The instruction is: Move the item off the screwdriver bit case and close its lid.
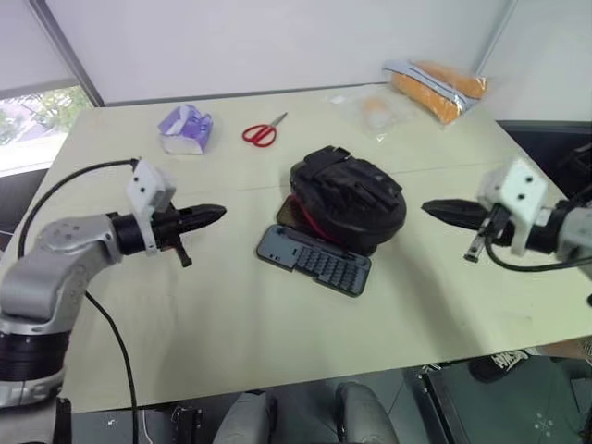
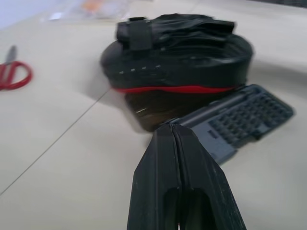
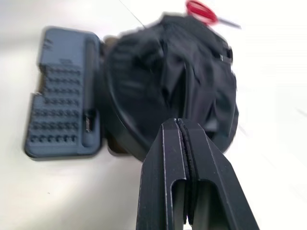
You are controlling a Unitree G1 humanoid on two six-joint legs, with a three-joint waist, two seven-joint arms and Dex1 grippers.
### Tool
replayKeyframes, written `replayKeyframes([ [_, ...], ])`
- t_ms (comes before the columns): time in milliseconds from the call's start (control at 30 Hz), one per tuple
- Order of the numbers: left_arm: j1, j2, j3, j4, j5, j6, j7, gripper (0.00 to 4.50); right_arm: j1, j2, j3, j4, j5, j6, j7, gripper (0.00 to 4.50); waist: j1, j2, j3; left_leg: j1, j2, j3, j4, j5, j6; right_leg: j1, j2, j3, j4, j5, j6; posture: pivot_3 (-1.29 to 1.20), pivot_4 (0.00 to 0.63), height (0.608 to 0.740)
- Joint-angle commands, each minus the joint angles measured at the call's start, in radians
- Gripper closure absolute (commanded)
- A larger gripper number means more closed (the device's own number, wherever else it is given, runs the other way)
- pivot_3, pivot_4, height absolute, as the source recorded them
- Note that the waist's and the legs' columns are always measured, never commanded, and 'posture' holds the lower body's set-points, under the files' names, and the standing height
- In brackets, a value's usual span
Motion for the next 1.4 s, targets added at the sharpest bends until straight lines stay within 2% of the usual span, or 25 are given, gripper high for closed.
replayKeyframes([
  [33,-0.023,0.008,0.022,0.012,-0.008,-0.009,-0.011,4.5,-0.047,-0.018,-0.026,-0.046,0.051,0.028,0.0,4.49,0.001,-0.001,0.001,0.0,0.0,0.0,0.0,0.0,0.0,0.0,0.0,0.0,0.0,0.0,0.0,0.0,0.15,0.74],
  [400,-0.045,-0.022,0.034,-0.013,-0.06,0.054,0.038,4.5,-0.05,0.002,-0.007,-0.052,0.05,0.035,-0.038,4.49,0.005,-0.003,0.002,-0.001,0.0,0.0,0.001,0.0,-0.001,-0.001,-0.001,0.0,0.0,0.0,0.0,0.0,0.15,0.74],
  [900,-0.053,-0.038,0.027,-0.001,-0.05,0.055,0.071,4.5,-0.055,0.003,0.008,-0.045,0.039,0.022,-0.066,4.49,0.005,-0.003,0.002,-0.002,0.0,0.0,0.001,0.0,-0.001,-0.001,-0.001,0.0,0.001,0.0,0.0,0.0,0.15,0.74],
  [1067,-0.066,-0.053,0.019,0.019,-0.029,0.037,0.092,4.5,-0.073,0.034,0.009,-0.039,0.039,0.022,-0.113,4.49,0.005,-0.003,0.002,-0.002,0.0,0.0,0.001,0.0,-0.001,-0.001,-0.001,0.0,0.001,0.0,0.0,0.0,0.15,0.74],
  [1167,-0.065,-0.079,0.004,0.025,-0.008,0.023,0.114,4.5,-0.102,0.1,0.0,-0.025,0.062,0.048,-0.184,3.62,0.005,-0.003,0.002,-0.001,0.0,0.0,0.002,0.001,-0.001,-0.001,-0.001,0.0,0.001,0.0,0.0,0.0,0.15,0.74],
  [1200,-0.063,-0.085,0.002,0.02,-0.005,0.023,0.116,4.5,-0.1,0.108,0.002,-0.034,0.06,0.055,-0.194,3.2,0.005,-0.003,0.002,-0.001,0.0,0.0,0.002,0.001,-0.001,-0.001,-0.001,0.0,0.001,0.0,0.0,0.0,0.15,0.74],
  [1367,-0.056,-0.107,0.002,0.012,-0.002,0.024,0.128,4.5,-0.097,0.142,0.027,-0.056,0.038,0.085,-0.264,0.41,0.006,-0.003,0.002,-0.003,-0.001,0.0,0.002,0.001,-0.001,-0.003,-0.001,0.0,0.001,0.0,0.0,0.0,0.15,0.74],
  [1400,-0.057,-0.109,0.002,0.014,-0.001,0.023,0.131,4.5,-0.097,0.147,0.032,-0.06,0.043,0.095,-0.272,0.06,0.006,-0.003,0.002,-0.003,-0.001,0.0,0.002,0.001,-0.001,-0.003,-0.001,0.0,0.001,0.0,0.0,0.0,0.15,0.74],
])
